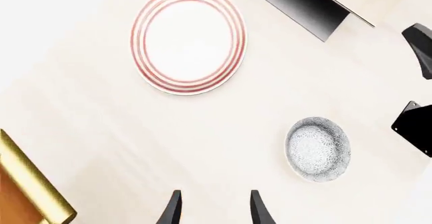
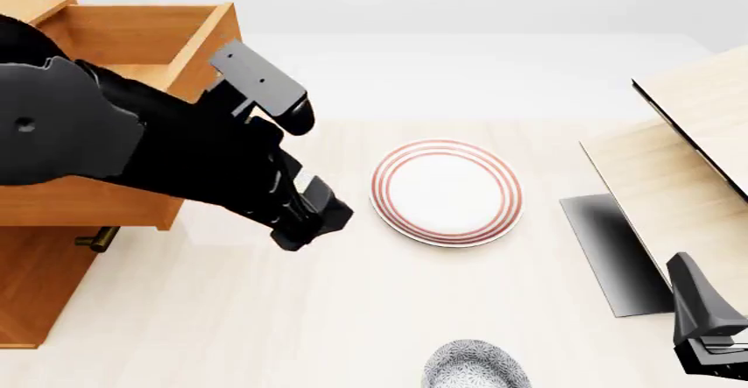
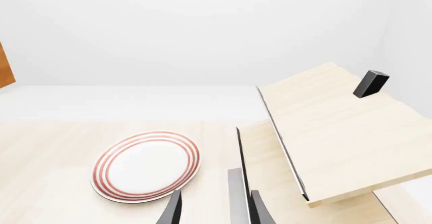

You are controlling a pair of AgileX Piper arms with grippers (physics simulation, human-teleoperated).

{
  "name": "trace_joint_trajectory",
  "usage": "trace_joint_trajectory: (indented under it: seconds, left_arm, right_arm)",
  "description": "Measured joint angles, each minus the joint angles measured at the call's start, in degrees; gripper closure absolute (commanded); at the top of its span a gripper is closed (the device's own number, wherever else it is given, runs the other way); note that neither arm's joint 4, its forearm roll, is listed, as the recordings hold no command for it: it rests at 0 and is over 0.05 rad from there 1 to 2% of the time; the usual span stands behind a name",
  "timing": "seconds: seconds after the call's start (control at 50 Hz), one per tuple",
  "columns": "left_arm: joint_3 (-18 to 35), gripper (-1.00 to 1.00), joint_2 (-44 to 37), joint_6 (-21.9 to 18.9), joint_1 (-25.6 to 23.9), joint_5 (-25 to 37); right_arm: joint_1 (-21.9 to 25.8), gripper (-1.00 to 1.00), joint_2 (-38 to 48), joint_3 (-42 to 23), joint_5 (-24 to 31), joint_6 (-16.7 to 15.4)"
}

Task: Open the top drawer of the cabinet and put the bowl in it.

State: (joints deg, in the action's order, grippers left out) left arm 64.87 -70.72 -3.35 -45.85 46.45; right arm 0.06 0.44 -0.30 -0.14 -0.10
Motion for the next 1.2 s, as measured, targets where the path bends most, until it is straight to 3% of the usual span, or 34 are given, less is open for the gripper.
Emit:
trace_joint_trajectory:
  seconds: [0.6, 1.2]
  left_arm:
    - [-0.2, -1.0, -10.1, 7.0, -8.6, -7.6]
    - [-2.3, -1.0, -15.8, 9.8, -11.7, -13.7]
  right_arm:
    - [0.0, -1.0, 0.0, 0.0, 0.0, 0.0]
    - [0.0, -1.0, 0.0, 0.0, 0.0, 0.0]
